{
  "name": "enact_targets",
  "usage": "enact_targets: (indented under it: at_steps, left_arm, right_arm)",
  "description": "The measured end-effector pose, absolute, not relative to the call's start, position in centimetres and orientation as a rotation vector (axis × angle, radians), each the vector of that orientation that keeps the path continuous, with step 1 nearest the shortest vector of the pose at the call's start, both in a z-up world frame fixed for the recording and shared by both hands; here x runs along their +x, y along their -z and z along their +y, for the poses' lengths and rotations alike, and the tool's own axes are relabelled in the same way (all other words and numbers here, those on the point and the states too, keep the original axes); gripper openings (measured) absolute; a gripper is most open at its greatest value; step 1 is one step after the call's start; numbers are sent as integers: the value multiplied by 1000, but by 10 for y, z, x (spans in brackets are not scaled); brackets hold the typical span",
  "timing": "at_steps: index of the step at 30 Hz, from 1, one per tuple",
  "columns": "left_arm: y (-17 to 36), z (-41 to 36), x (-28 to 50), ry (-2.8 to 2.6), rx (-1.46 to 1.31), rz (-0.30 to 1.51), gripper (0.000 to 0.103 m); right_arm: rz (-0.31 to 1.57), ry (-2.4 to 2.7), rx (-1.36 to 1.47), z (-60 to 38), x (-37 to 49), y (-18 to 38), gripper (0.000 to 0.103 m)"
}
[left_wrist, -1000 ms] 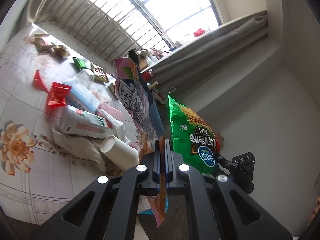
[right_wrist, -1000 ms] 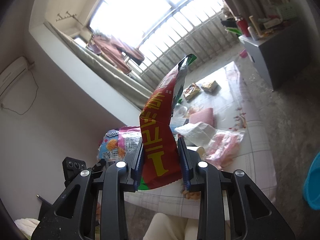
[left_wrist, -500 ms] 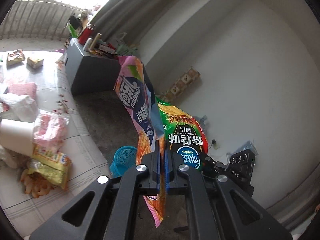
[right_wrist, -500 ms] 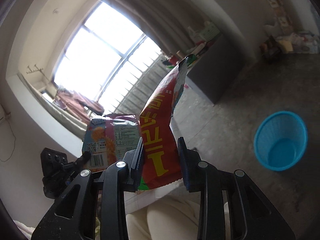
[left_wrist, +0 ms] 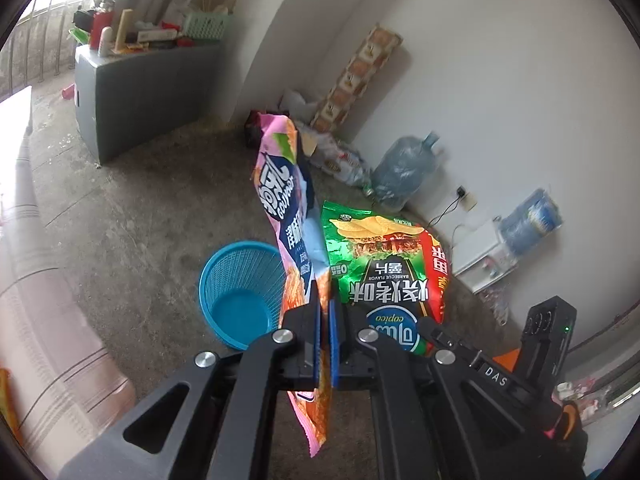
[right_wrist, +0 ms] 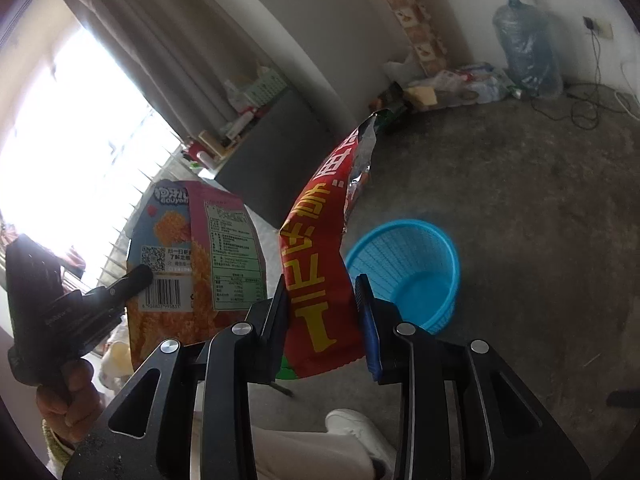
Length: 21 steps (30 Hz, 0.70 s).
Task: Collect trash
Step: 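Carry both chip bags off the table to above the blue wastebasket, then open both grippers to drop the chip bags into the blue wastebasket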
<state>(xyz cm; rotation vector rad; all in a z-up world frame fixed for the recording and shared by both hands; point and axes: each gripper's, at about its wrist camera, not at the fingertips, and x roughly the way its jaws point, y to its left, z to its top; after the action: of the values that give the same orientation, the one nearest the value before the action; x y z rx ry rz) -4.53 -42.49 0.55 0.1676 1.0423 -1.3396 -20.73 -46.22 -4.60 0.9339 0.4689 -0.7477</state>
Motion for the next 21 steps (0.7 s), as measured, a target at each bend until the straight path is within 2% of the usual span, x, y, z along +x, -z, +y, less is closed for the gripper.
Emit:
enact_targets:
  at_steps: [10, 13, 14, 15, 16, 17, 21]
  left_arm:
    - [86, -512, -32, 1244, 310, 1116, 4]
    - [107, -536, -25, 1227, 331, 1108, 8]
    - [117, -544, -21, 1210, 344, 1117, 21]
    - [128, -551, -18, 1177, 364, 1128, 44]
    - [135, -557, -16, 1132, 382, 1132, 54]
    - [140, -557, -13, 1082, 383, 1123, 60]
    - [146, -542, -2, 1023, 299, 1188, 66]
  right_arm:
    - [577, 878, 964, -500, -187, 123, 31]
    - [593, 917, 952, -511, -172, 143, 36]
    - [597, 926, 948, -513, -167, 150, 37]
    - [601, 925, 945, -515, -162, 160, 44]
    - [611, 910, 938, -516, -155, 169, 51]
    - [619, 885, 935, -515, -149, 178, 63]
    - [666, 811, 1016, -517, -144, 211, 64]
